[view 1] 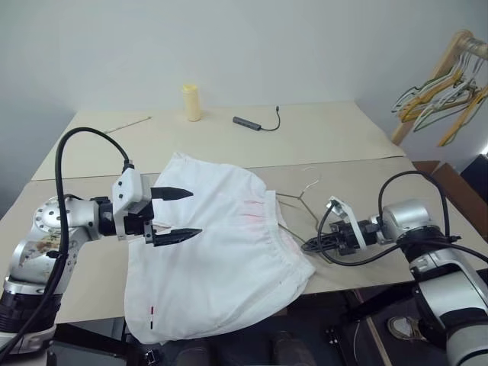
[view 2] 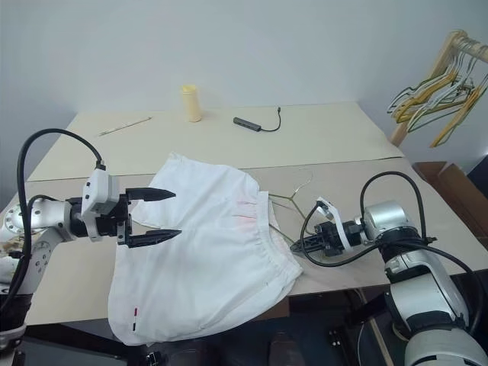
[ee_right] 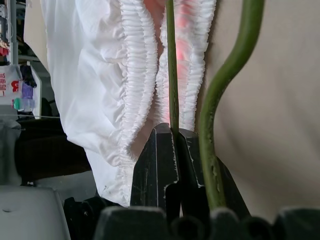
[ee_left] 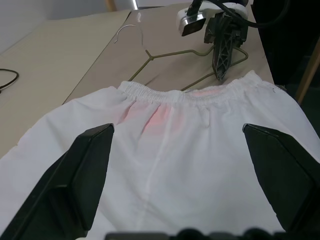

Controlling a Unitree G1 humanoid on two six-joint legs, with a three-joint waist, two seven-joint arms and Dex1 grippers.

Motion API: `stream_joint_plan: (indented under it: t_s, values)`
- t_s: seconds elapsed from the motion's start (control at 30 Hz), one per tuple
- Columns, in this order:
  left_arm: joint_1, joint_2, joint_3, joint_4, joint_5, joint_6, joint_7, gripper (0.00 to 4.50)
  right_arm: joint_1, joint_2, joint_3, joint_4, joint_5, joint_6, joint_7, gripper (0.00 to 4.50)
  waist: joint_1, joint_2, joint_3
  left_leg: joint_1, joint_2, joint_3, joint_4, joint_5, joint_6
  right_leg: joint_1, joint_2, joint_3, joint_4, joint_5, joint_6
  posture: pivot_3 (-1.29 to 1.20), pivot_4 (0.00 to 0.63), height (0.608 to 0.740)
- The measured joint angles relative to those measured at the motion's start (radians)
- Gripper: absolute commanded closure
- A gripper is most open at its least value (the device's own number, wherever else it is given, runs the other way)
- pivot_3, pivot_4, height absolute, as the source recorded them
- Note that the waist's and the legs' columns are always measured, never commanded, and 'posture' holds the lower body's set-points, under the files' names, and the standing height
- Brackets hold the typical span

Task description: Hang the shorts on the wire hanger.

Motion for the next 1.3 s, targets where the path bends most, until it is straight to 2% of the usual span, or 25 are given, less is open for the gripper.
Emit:
stream_joint_plan:
  t_s: [0.3, 0.5, 0.7, 0.83, 1.07, 1.3]
  values:
    - [-0.033, -0.012, -0.013, 0.015, 0.005, -0.003, 0.005, 0.02, -0.019, 0.053, -0.012, -0.001, -0.007, 0.001, -0.019, 4.5, -0.009, 0.0, 0.0, 0.0, 0.001, 0.0, 0.0, 0.0, 0.0, 0.0, 0.001, 0.0, 0.0, 0.0, 0.0, -0.07, 0.023, 0.74]
    - [-0.034, -0.012, -0.014, 0.021, 0.006, -0.005, 0.004, 0.02, -0.017, 0.025, -0.055, -0.021, -0.024, -0.02, -0.06, 4.5, -0.012, 0.0, 0.0, -0.001, 0.001, 0.0, 0.0, 0.0, -0.001, -0.001, 0.001, 0.0, 0.0, 0.0, 0.0, -0.09, 0.012, 0.74]
    - [-0.057, -0.011, -0.016, 0.06, 0.016, -0.025, 0.001, 0.02, 0.031, -0.051, -0.163, -0.293, -0.057, -0.185, -0.176, 4.5, -0.015, 0.001, 0.0, -0.001, 0.001, 0.0, 0.0, 0.0, -0.001, -0.001, 0.001, -0.001, 0.0, 0.0, 0.0, -0.11, 0.0, 0.74]
    - [-0.105, -0.001, -0.022, 0.122, 0.043, -0.063, -0.025, 0.02, 0.067, -0.039, -0.23, -0.451, -0.079, -0.309, -0.285, 4.5, -0.022, 0.001, -0.001, -0.001, 0.001, 0.001, 0.0, 0.0, -0.001, -0.001, 0.002, 0.0, 0.0, 0.0, -0.001, -0.14, 0.0, 0.74]
    - [-0.315, 0.03, -0.026, 0.343, 0.106, -0.172, -0.072, 0.02, 0.121, -0.032, -0.226, -0.74, -0.147, -0.487, -0.387, 4.5, -0.033, 0.001, -0.001, -0.005, 0.002, 0.0, 0.001, 0.0, -0.002, -0.003, 0.002, -0.001, 0.0, 0.0, 0.0, -0.15, 0.0, 0.74]
    - [-0.537, 0.073, -0.036, 0.533, 0.138, -0.274, -0.206, 0.02, 0.158, -0.078, -0.112, -0.897, -0.289, -0.612, -0.402, 4.5, -0.048, 0.0, -0.001, -0.008, 0.002, 0.001, 0.002, 0.0, -0.002, -0.007, 0.002, -0.001, 0.002, 0.0, 0.0, -0.16, 0.0, 0.74]
